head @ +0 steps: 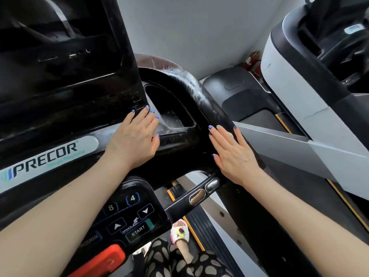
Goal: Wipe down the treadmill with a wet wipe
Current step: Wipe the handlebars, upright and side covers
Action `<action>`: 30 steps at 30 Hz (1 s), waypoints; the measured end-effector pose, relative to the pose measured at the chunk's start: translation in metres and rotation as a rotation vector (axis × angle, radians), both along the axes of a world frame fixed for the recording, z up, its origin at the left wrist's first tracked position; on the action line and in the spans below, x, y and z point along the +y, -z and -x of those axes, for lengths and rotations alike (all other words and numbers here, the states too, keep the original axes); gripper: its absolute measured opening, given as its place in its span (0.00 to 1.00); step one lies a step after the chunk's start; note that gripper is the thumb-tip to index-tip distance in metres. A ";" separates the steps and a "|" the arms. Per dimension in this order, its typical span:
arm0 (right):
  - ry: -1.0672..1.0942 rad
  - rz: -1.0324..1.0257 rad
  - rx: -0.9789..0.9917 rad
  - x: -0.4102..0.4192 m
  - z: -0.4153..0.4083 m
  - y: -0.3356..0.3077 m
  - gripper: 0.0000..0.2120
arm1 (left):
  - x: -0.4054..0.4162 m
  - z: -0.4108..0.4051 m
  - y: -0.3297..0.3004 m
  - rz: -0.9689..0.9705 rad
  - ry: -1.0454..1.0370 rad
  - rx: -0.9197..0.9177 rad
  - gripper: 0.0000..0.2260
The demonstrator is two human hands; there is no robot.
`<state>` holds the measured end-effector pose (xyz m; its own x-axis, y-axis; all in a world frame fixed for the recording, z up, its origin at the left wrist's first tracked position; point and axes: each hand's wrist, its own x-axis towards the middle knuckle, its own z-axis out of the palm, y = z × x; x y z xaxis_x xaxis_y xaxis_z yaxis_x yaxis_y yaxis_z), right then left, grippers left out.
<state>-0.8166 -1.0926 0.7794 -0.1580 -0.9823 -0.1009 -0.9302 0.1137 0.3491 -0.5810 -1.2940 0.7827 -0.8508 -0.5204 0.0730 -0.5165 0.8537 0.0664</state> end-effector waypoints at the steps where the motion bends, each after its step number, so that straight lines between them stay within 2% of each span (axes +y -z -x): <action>1: 0.058 0.028 -0.030 0.008 -0.007 0.004 0.29 | 0.000 -0.001 -0.001 0.000 0.015 0.005 0.29; 6: 0.361 0.161 -0.112 0.014 -0.042 0.016 0.32 | 0.003 0.014 -0.009 0.010 0.177 0.088 0.24; 9: 0.473 0.185 -0.155 0.015 -0.051 0.018 0.31 | 0.015 0.053 -0.018 -0.088 0.251 0.075 0.28; 12: 0.525 0.183 -0.160 0.014 -0.055 0.022 0.32 | 0.026 0.098 -0.020 -0.112 0.297 0.010 0.32; 18: 0.554 0.144 -0.253 0.005 -0.049 0.014 0.33 | 0.023 0.137 0.004 -0.136 0.326 -0.106 0.31; 25: 0.749 0.235 -0.445 -0.034 0.011 0.002 0.29 | 0.027 0.137 0.015 -0.232 0.300 -0.058 0.33; 30: 0.694 0.244 -0.416 0.002 -0.023 -0.003 0.33 | 0.028 0.136 0.013 -0.270 0.295 -0.079 0.35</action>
